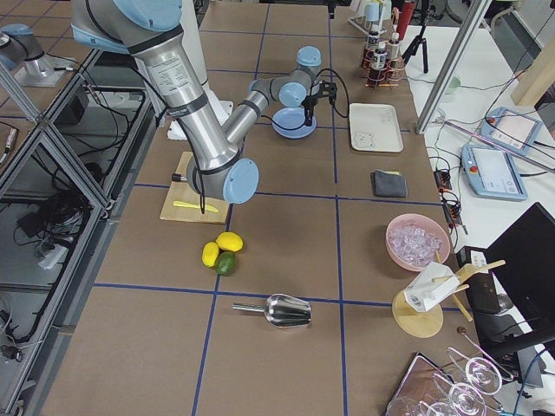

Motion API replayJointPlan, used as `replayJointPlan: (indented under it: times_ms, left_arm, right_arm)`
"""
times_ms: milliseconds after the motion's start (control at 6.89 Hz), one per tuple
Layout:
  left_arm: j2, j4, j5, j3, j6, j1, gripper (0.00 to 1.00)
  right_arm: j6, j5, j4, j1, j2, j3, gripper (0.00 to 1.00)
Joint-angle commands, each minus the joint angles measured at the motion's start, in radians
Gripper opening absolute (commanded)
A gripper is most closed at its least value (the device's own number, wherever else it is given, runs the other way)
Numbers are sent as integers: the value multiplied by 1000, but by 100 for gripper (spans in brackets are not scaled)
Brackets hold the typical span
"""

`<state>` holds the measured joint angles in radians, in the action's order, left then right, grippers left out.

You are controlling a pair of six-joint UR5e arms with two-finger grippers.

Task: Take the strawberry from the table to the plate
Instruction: 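Carry the strawberry with the right gripper over the light blue plate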

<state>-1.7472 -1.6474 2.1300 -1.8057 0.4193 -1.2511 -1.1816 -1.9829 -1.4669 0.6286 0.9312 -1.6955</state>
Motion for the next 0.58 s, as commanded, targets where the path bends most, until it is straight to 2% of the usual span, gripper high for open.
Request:
replayJointPlan:
  times_ms: [0, 435]
  left_arm:
    - [28, 0, 2, 25, -86, -43, 100]
    - [29, -5, 2, 37, -88, -47, 100]
  right_arm:
    - [-32, 94, 3, -90, -104, 123, 0]
    - [-44, 140, 5, -156, -186, 249, 0]
